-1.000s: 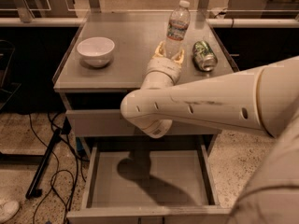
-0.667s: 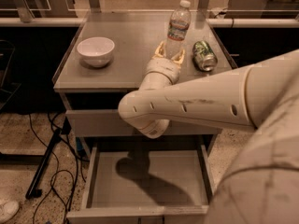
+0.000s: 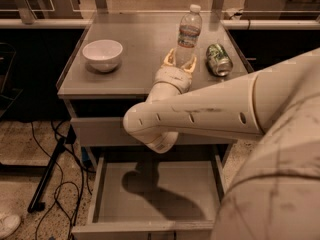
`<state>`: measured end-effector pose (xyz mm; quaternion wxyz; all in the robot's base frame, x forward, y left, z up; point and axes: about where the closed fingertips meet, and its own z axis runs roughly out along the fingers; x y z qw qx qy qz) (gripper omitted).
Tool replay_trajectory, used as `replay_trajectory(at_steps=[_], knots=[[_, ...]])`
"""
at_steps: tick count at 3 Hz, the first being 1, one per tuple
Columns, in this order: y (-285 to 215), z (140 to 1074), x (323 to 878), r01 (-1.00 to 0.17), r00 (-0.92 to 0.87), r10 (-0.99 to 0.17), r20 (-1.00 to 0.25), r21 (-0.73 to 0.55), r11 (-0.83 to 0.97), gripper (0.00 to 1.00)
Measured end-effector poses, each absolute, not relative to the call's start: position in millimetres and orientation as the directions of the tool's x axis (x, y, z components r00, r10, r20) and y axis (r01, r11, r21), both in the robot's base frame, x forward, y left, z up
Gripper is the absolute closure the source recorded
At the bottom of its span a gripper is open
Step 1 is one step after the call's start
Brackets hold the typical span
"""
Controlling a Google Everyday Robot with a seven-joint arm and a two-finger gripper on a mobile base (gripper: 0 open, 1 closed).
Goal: Pick water bottle from middle drawer and place on counter
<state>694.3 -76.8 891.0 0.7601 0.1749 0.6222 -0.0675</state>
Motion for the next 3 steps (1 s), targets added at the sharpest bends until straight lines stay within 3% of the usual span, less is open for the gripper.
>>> replay_trajectory(at_steps=[3], knots=[[-77,874,690,0.381,0.214,0.041,-0.976,0.122,0.916,1.0]])
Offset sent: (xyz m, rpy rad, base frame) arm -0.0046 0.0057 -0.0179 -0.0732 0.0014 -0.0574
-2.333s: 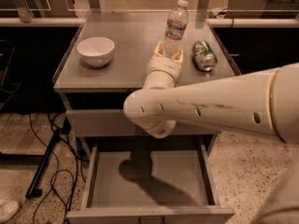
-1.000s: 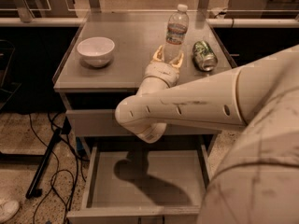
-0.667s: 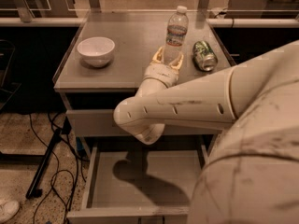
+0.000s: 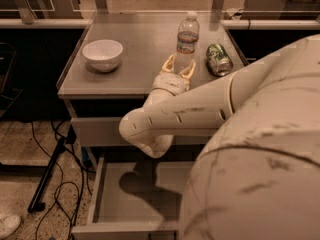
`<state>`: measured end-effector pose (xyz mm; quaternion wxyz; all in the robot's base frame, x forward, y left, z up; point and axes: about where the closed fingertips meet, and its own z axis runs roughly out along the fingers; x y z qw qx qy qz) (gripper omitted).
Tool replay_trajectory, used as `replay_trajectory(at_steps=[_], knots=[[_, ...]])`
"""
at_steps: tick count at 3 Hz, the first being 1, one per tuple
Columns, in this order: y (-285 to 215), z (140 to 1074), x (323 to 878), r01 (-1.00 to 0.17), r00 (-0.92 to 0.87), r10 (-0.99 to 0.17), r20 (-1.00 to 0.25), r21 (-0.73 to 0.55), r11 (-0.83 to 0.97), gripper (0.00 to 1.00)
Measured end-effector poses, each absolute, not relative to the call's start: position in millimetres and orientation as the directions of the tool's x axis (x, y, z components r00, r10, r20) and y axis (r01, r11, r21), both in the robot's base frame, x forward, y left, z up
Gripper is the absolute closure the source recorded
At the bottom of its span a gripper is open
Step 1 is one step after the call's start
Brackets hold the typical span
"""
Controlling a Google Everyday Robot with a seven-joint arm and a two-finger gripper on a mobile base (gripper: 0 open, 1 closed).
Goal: Pick water bottle from middle drawer and place on counter
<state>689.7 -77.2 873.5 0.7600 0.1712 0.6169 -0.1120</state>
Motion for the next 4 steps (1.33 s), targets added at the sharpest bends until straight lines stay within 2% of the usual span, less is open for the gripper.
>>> replay_trajectory(at_steps=[3,4], knots=[[-78.5,865.7,684.9,0.409,0.193,0.051,-0.98,0.128,0.904,1.0],[-78.6,865.6,684.8,0.41,0.192,0.052,-0.98,0.128,0.903,0.74]])
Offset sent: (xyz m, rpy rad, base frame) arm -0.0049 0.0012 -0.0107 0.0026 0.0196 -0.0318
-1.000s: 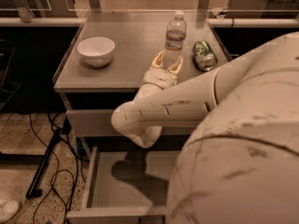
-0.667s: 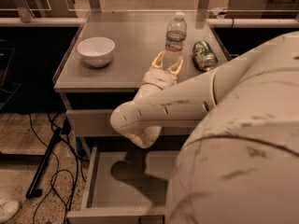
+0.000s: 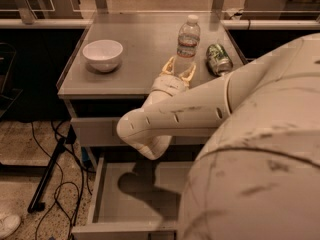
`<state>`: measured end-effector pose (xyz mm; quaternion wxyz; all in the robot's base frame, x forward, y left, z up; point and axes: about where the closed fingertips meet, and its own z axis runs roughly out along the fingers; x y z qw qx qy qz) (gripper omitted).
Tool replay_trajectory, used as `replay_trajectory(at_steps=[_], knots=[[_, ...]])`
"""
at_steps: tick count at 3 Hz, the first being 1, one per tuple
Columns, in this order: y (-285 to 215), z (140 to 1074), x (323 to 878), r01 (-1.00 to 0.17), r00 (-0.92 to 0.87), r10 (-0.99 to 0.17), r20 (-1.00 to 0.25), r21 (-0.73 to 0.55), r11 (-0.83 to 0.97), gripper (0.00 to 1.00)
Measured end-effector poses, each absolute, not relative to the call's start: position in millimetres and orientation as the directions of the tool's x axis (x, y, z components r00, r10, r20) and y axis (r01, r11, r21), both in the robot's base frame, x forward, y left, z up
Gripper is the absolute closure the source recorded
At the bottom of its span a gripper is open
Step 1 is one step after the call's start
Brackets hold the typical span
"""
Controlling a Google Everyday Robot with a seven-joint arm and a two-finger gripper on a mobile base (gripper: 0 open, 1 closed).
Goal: Pick water bottle from middle drawer and place on counter
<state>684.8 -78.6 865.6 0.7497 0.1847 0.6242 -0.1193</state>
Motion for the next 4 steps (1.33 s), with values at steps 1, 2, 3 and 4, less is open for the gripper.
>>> replay_trajectory(at_steps=[1,2,3,4], knots=[[-78.6,865.6,684.8,0.41,0.192,0.052,-0.98,0.128,0.903,0.5],[-78.6,865.6,684.8,0.41,0.192,0.052,-0.98,0.128,0.903,0.28],[-78.6,865.6,684.8,0.41,0.192,0.052,-0.98,0.128,0.903,0.0],[-78.6,865.6,684.8,0.41,0.192,0.052,-0.98,0.128,0.903,0.0]])
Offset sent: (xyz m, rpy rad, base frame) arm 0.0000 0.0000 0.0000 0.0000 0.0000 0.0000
